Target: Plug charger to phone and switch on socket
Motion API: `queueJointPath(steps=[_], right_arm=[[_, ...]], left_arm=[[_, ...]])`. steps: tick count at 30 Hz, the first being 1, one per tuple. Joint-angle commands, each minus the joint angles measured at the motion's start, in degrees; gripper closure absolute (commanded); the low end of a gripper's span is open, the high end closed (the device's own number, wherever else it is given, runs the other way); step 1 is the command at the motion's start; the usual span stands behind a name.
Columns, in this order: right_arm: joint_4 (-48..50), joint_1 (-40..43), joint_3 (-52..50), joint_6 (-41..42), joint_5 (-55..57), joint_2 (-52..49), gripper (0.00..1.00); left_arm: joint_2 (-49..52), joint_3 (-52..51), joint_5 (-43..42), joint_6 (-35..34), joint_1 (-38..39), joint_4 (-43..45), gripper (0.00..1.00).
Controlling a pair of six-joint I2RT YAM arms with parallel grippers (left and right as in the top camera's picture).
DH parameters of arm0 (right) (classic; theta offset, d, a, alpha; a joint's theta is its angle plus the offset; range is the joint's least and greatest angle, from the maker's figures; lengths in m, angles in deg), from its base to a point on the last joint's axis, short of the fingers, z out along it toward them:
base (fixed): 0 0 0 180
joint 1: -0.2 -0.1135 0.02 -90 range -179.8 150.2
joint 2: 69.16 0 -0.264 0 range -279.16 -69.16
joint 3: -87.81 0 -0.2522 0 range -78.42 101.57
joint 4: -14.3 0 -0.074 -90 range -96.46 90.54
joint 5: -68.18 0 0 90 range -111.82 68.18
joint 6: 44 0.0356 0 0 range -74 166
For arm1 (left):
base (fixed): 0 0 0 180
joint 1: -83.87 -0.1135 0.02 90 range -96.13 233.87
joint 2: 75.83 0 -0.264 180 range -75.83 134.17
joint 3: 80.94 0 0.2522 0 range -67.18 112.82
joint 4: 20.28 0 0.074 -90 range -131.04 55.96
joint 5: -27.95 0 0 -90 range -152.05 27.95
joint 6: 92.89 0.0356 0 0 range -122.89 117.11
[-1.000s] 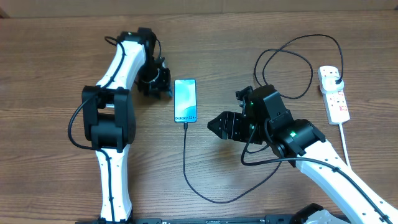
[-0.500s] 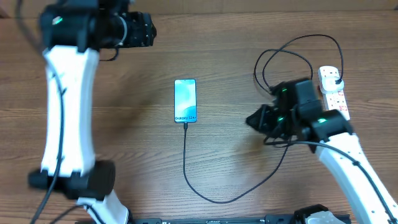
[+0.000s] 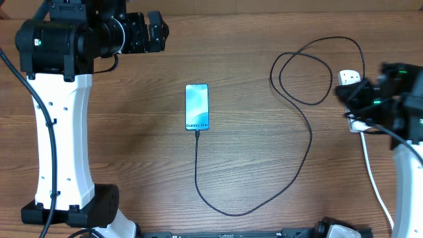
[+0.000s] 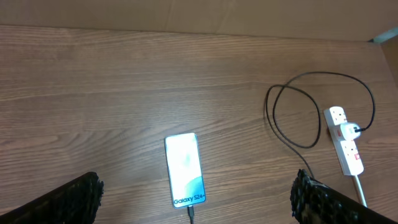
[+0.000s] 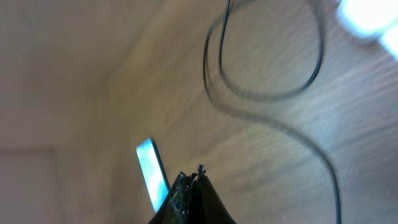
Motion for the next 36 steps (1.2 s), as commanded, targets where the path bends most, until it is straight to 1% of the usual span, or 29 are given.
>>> queueJointPath(steps=[1,5,7,8,13,22,30,36], right_arm=[[1.9,6.8,1.5,-0.7,-7.6,-1.0,0.96],[5.7,15.6,1.5,-0.4,-14.1,-5.2,0.96],[7.2,18.9,1.5,0.8,-15.5,-7.8,0.96],[8.8,21.4,1.5,1.3,-17.2,-10.7,0.96],[13.3,25.2,1.5,2.4,-22.0,-18.6,0.96],[19.4,28.2,1.5,4.3,-23.1,-31.3,0.96],[28.9,28.3,1.5,11.1,-24.0,-38.3,0.96],[34.8,27.6,1.5,11.3,-25.7,-42.7,0.96]], left_arm=[[-0.5,-0.3,-0.5,0.1,0.5,-0.1,0.00],[-0.5,-0.3,-0.5,0.1,0.5,-0.1,0.00],[-0.5,-0.3,-0.5,0.1,0.5,-0.1,0.00],[-0.5,-0.4,-0.5,0.1,0.5,-0.1,0.00],[-0.5,-0.3,-0.5,0.1,0.5,-0.1,0.00],[-0.5,-0.3,-0.5,0.1,0.5,-0.1,0.00],[-0.5,-0.3,-0.5,0.1,0.5,-0.1,0.00],[-0.5,-0.3,-0.5,0.1,0.5,-0.1,0.00]])
